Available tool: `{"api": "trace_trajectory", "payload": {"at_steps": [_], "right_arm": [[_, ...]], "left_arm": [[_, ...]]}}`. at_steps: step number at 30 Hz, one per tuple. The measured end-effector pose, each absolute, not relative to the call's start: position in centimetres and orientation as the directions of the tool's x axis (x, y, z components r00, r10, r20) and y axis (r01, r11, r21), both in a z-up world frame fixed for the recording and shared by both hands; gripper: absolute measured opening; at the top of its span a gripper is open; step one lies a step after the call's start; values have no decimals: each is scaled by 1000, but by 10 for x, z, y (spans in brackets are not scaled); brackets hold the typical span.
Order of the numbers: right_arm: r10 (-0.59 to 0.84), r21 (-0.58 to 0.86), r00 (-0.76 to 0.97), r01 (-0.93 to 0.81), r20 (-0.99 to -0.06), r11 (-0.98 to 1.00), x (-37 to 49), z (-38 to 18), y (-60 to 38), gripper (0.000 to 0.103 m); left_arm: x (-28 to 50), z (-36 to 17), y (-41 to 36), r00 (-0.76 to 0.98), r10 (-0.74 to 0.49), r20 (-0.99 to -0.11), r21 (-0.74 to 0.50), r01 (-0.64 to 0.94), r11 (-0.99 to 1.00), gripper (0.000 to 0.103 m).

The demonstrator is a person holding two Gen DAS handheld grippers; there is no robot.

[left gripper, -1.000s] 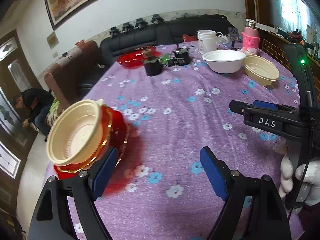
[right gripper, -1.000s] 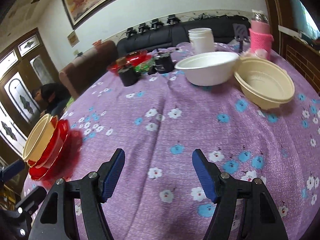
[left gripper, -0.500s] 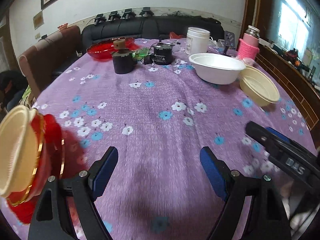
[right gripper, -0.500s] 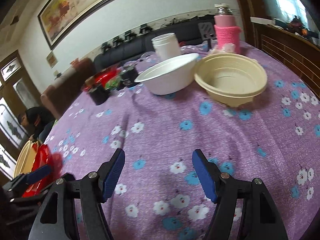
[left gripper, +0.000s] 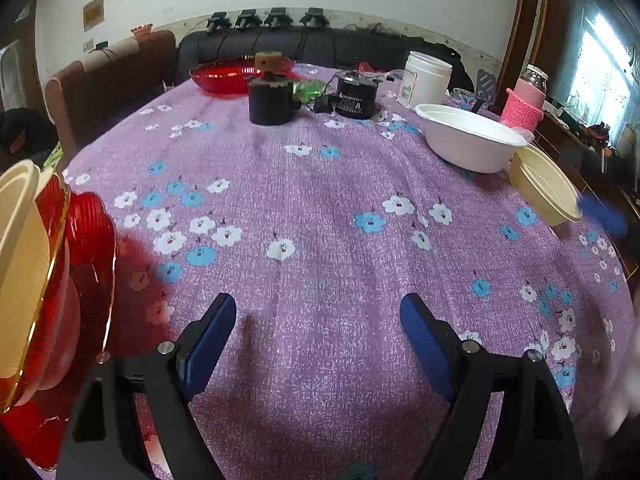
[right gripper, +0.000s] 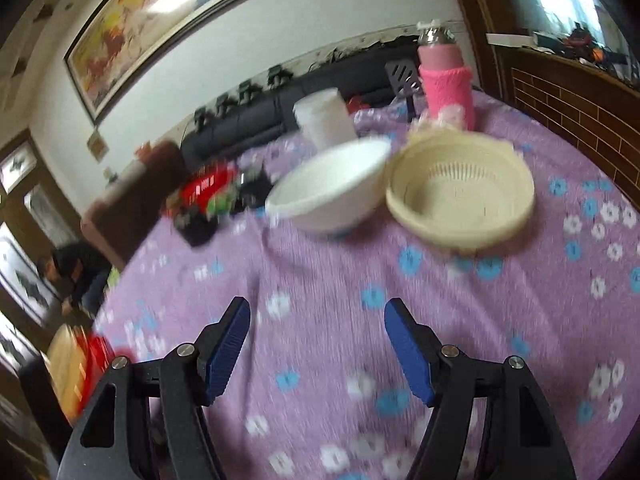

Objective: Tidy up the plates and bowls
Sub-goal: 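Move the right gripper to the white bowl and grasp its rim, then carry the white bowl with the right gripper toward the plate stack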

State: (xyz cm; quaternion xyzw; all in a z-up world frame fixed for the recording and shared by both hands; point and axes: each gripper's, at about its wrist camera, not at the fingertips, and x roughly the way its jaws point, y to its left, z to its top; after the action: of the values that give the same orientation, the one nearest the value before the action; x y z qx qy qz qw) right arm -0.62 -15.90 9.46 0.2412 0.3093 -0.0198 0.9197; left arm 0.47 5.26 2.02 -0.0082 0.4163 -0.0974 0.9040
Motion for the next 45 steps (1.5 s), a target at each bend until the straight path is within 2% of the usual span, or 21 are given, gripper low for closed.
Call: {"api": "trace_trajectory", "payload": {"at_steps": [4,11,21,22,23,24,25,29,32,41,45], "right_arm": [[15,336,806,229,-591,914,39,129,-178,74],[-59,200,690,289,-721,936,135,134,-222,71],[-135,-13,484,247,-865,969,213,76,-220,67],[-133,-19,468,240,-873,971,216,70,-220,66],[-134,-26,462,232,-877,972,217,67,-218,59],[-118,-15,457,224,-881,975,217,65,-217,50],[-75,26,448,214,-891,977,216,62,-216,29],[7,125,478,215,-878,969,203,71,-212,11],[105,221,491,183,-865,958,183,82,-203,10],[326,369,405,31,-854,929,93,79,-162,7],[340,365,353,4,-872,931,50,66,-152,8]], "left_arm": [[9,16,58,607,-198,-770,-134,151,979,83],[11,14,54,597,-209,-774,-131,172,976,84],[14,13,48,583,-242,-776,-138,218,966,83],[14,13,48,582,-242,-776,-137,219,966,83],[14,13,48,582,-243,-776,-137,220,966,83],[14,13,48,582,-243,-776,-137,221,966,83],[14,13,48,582,-244,-776,-137,222,965,83],[14,14,49,588,-247,-770,-141,220,965,83],[12,18,51,606,-251,-755,-148,216,965,83],[11,28,66,629,-315,-711,-234,211,949,83],[7,32,71,638,-347,-687,-272,217,937,83]]}}
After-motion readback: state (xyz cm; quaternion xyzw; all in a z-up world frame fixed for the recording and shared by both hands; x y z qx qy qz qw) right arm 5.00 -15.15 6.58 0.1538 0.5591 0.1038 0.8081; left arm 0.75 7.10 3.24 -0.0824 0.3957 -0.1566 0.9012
